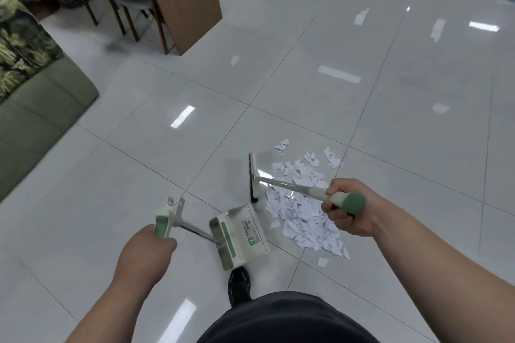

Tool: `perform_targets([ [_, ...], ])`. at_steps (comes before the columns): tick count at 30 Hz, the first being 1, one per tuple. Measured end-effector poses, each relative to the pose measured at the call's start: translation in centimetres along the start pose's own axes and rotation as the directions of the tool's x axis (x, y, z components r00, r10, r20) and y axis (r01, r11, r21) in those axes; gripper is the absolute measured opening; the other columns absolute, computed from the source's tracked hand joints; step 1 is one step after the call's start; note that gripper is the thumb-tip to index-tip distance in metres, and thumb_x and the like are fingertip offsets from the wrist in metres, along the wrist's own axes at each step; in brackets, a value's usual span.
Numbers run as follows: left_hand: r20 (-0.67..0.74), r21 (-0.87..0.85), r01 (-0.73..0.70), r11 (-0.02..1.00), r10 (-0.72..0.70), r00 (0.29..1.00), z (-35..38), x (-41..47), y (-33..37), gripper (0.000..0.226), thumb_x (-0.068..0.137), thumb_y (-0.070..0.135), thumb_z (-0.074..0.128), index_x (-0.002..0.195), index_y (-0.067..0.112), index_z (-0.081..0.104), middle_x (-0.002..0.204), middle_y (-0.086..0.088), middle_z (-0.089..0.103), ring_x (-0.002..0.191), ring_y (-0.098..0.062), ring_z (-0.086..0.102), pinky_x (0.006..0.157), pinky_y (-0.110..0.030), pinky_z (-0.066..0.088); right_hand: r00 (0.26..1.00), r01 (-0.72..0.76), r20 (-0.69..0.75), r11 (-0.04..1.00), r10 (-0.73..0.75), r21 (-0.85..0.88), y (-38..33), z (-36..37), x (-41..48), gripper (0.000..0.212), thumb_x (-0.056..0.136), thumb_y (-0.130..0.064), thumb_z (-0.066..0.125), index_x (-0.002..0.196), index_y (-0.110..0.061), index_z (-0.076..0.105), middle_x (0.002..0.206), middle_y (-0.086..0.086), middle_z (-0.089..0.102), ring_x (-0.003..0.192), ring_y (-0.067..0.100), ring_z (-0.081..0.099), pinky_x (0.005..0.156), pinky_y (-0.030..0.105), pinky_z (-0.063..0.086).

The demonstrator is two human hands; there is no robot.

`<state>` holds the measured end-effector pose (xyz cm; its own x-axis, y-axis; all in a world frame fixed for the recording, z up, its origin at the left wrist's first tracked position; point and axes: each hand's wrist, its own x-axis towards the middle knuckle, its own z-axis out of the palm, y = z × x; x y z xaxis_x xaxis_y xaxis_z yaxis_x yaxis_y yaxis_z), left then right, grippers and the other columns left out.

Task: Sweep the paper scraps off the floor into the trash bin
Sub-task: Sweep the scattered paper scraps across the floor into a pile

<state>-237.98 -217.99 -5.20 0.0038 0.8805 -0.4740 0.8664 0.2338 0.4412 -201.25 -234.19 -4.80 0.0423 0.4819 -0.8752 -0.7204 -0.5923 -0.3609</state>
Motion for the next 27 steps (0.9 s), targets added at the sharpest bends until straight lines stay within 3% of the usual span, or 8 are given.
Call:
perform_targets([
  [5,0.048,0.057,-0.077,0.995,0.074,0.996,-1.6,5.3,1.4,0.011,0.078,0.009,0.052,0.075,0.009,0.041,0.062,-0.006,0.043,0.057,-0.028,0.038,0.058,-0.035,0.034,0.993,0.111,-0.004,0.93,-0.117,0.349,-3.3,3.9,6.2,0.05,0.073,-0.011,0.053,0.124,-0.007,0.051,0.062,0.006,0.049,0.037,0.011,0.033,0.03,0.016,0.025],
  [10,0.078,0.113,-0.121,0.986,0.113,0.991,-2.3,9.6,2.4,0.012,0.078,0.01,0.052,0.075,0.011,0.041,0.061,-0.004,0.042,0.057,-0.026,0.037,0.057,-0.034,0.033,0.993,0.099,-0.011,0.807,-0.113,0.583,-4.2,6.6,12.5,0.034,0.073,-0.013,0.053,0.107,-0.012,0.047,0.063,0.002,0.048,0.039,0.01,0.032,0.031,0.016,0.023],
  [15,0.127,0.153,-0.17,0.973,0.151,0.98,-2.0,12.6,3.6,0.01,0.081,0.01,0.053,0.076,0.01,0.045,0.062,-0.005,0.047,0.057,-0.028,0.043,0.057,-0.034,0.036,0.991,0.115,-0.057,0.551,-0.121,0.827,-0.6,8.4,13.5,0.041,0.068,-0.013,0.055,0.108,-0.015,0.046,0.063,-0.001,0.049,0.04,0.009,0.031,0.031,0.015,0.021],
  [20,0.168,0.121,-0.178,0.977,0.157,0.973,-2.2,13.9,4.4,0.009,0.08,0.011,0.054,0.078,0.007,0.047,0.065,-0.007,0.048,0.058,-0.028,0.045,0.058,-0.034,0.036,0.987,0.143,-0.087,0.48,-0.138,0.866,1.9,10.0,8.8,0.027,0.065,-0.01,0.055,0.09,-0.012,0.043,0.061,-0.001,0.045,0.036,0.01,0.029,0.03,0.014,0.017],
  [23,0.189,0.084,-0.165,0.983,0.146,0.971,-2.6,14.1,5.0,0.01,0.079,0.013,0.055,0.077,0.006,0.047,0.065,-0.009,0.048,0.058,-0.029,0.045,0.059,-0.035,0.036,0.976,0.164,-0.079,0.442,-0.205,0.882,1.4,9.6,5.6,0.043,0.046,-0.004,0.065,0.083,-0.011,0.045,0.063,-0.001,0.045,0.035,0.01,0.031,0.028,0.016,0.019],
  [25,0.188,0.085,-0.167,0.982,0.149,0.971,-2.8,14.3,5.0,0.013,0.074,0.016,0.054,0.077,0.006,0.047,0.062,-0.008,0.047,0.055,-0.028,0.043,0.058,-0.036,0.036,0.968,0.194,-0.092,0.463,-0.233,0.865,0.4,9.2,4.1,0.047,0.043,-0.004,0.066,0.085,-0.009,0.047,0.063,-0.001,0.046,0.036,0.011,0.032,0.028,0.016,0.02],
  [27,0.182,0.091,-0.163,0.982,0.144,0.973,-3.0,14.6,4.9,0.013,0.074,0.014,0.054,0.079,0.004,0.049,0.059,-0.008,0.046,0.052,-0.027,0.042,0.056,-0.036,0.036,0.963,0.237,-0.12,0.548,-0.24,0.802,-0.6,8.8,3.4,0.052,0.045,-0.006,0.064,0.094,-0.008,0.048,0.062,0.0,0.045,0.036,0.01,0.031,0.028,0.016,0.021],
])
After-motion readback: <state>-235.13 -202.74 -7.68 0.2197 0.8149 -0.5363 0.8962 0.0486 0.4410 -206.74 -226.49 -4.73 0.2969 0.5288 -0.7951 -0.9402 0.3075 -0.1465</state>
